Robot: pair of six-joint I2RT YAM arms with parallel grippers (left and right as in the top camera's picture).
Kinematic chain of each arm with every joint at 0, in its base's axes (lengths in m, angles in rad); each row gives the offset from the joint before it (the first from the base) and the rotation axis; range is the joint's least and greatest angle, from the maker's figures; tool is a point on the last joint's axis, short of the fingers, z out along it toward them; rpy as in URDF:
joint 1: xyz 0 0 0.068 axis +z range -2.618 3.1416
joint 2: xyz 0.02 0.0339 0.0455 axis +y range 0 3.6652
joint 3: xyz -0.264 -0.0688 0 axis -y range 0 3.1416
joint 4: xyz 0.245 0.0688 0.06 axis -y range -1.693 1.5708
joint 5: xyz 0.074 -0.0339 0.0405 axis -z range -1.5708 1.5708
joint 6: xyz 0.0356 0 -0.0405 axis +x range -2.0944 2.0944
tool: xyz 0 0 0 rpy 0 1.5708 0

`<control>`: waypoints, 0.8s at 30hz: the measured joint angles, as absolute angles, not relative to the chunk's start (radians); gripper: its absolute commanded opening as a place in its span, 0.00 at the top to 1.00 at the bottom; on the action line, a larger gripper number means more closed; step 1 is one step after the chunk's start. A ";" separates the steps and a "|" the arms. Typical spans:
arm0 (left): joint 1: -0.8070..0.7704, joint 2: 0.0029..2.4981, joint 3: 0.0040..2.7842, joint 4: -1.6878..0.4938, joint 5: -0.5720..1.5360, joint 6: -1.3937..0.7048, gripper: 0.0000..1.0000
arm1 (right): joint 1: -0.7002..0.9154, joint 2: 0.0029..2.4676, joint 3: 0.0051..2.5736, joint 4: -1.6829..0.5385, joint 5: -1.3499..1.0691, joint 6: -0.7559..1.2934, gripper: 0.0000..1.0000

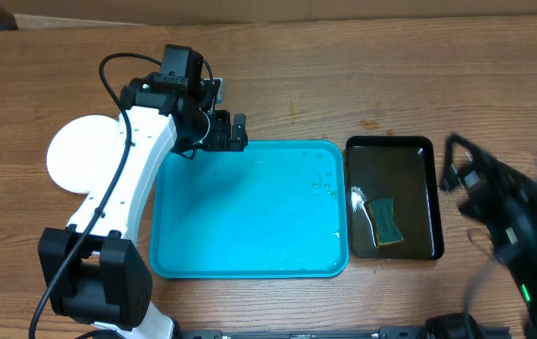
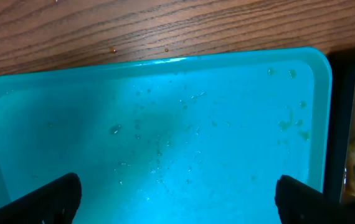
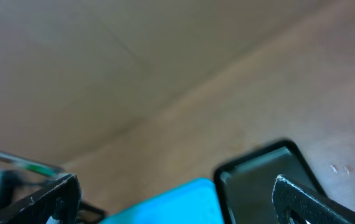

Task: Clean dirty plates on tray and stack at the side

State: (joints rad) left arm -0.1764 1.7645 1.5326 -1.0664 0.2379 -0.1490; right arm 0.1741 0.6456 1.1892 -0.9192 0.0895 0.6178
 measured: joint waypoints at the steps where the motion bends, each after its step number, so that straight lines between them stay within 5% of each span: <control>1: -0.176 1.765 1.533 -1.066 0.238 -0.149 0.00 | 0.181 0.607 1.190 -0.920 0.102 0.618 0.00; 10: -0.176 1.765 1.533 -1.066 0.238 -0.149 0.00 | 0.179 0.454 1.155 -0.811 0.189 0.565 0.00; 24: -0.176 1.765 1.533 -1.066 0.237 -0.149 0.00 | 0.155 0.151 0.566 0.024 0.065 0.288 0.00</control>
State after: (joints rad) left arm -0.1764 1.7645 1.5326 -1.0660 0.2375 -0.1490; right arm 0.1555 0.1509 0.5663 0.0238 0.0647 0.2878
